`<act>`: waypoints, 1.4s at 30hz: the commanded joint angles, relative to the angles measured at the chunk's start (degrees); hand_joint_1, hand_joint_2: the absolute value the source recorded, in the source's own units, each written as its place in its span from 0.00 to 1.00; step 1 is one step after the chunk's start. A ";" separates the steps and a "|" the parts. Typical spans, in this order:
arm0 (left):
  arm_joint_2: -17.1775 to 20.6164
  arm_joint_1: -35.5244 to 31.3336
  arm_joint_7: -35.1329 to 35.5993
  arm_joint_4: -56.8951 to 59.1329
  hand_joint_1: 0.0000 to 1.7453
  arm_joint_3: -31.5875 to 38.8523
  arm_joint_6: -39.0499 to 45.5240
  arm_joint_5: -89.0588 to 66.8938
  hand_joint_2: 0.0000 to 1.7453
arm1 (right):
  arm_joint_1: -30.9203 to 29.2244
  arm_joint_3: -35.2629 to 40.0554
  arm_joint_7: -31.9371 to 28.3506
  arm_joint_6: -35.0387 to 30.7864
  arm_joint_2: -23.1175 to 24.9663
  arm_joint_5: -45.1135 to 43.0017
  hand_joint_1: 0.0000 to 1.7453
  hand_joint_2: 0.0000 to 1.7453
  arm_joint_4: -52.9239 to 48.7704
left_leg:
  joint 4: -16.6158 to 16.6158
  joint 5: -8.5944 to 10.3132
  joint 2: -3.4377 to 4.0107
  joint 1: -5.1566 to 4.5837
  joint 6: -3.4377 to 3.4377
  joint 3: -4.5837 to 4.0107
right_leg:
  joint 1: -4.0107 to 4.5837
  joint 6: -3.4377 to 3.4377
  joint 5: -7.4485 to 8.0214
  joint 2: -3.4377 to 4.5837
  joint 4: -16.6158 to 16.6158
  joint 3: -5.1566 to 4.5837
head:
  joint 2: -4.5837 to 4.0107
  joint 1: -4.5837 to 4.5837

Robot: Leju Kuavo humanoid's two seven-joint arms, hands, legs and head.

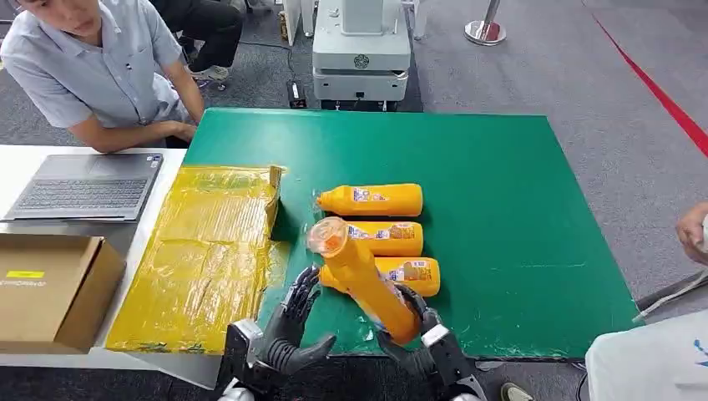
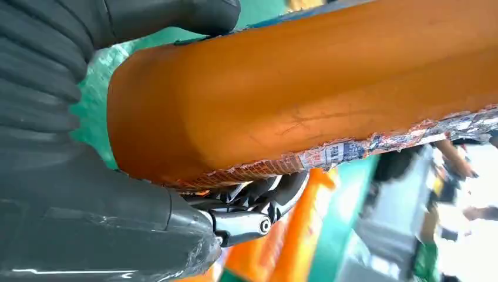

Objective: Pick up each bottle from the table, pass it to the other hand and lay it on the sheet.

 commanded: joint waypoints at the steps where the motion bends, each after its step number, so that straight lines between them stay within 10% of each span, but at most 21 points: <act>1: -1.82 -4.00 -0.52 1.30 0.00 -1.23 -2.00 -1.21 1.00 | -5.67 3.98 0.01 -1.29 0.05 4.41 1.00 1.00 6.27 | 0.00 0.00 0.00 0.00 0.00 0.00 | 0.00 0.00 0.00 0.00 0.00 0.00 | 0.00 -0.22; 23: -3.63 -7.64 -0.37 4.34 0.00 -1.64 3.33 -4.09 1.00 | -7.74 9.76 -1.22 -6.59 0.13 13.74 1.00 1.00 9.97 | 0.00 0.00 0.00 0.00 0.00 0.00 | 0.00 0.00 0.00 0.00 0.00 0.00 | 0.00 -0.09; 24: -3.74 -7.71 -0.23 4.95 0.13 -1.46 4.13 -4.20 1.00 | -7.46 9.53 -0.82 -5.78 0.20 12.78 0.95 1.00 9.13 | 0.00 0.00 0.00 0.00 0.00 0.00 | 0.00 0.00 0.00 0.00 0.00 0.00 | 0.00 -0.11; 26: -3.66 -7.73 -0.24 5.12 0.96 -1.56 4.11 -4.25 1.00 | -7.44 9.59 -0.82 -5.75 0.10 12.75 0.92 1.00 8.76 | 0.00 0.00 0.00 0.00 0.00 0.00 | 0.00 0.00 0.00 0.00 0.00 0.00 | 0.00 -0.15; 27: -3.66 -7.73 -0.24 5.12 1.00 -1.56 4.11 -4.25 1.00 | -7.44 9.59 -0.82 -5.75 0.10 12.75 0.91 1.00 8.76 | 0.00 0.00 0.00 0.00 0.00 0.00 | 0.00 0.00 0.00 0.00 0.00 0.00 | 0.00 -0.07; 31: -3.61 -7.81 -0.23 5.37 1.00 -1.31 4.63 -4.26 1.00 | -7.00 7.75 -0.45 -3.32 0.83 9.01 0.64 1.00 7.87 | 0.00 0.00 0.00 0.00 0.00 0.00 | 0.00 0.00 0.00 0.00 0.00 0.00 | 0.00 -0.11; 32: -3.48 -7.56 -0.21 4.96 1.00 -0.98 4.90 -4.08 1.00 | -6.54 6.67 -0.09 -1.77 1.32 6.62 0.26 1.00 7.19 | 0.00 0.00 0.00 0.00 0.00 0.00 | 0.00 0.00 0.00 0.00 0.00 0.00 | 0.00 -0.11; 33: -3.44 -7.43 -0.18 4.76 1.00 -0.78 5.22 -4.09 1.00 | -6.30 6.10 0.25 -1.17 1.53 5.51 0.08 1.00 6.86 | 0.00 0.00 0.00 0.00 0.00 0.00 | 0.00 0.00 0.00 0.00 0.00 0.00 | 0.00 -0.09; 42: -1.06 -5.47 5.27 0.17 1.00 0.52 9.48 -9.74 1.00 | -4.88 1.81 3.65 -0.04 2.61 -1.37 0.00 1.00 4.48 | 0.00 0.00 0.00 0.00 0.00 0.00 | 0.00 0.00 0.00 0.00 0.00 0.00 | 0.00 -0.15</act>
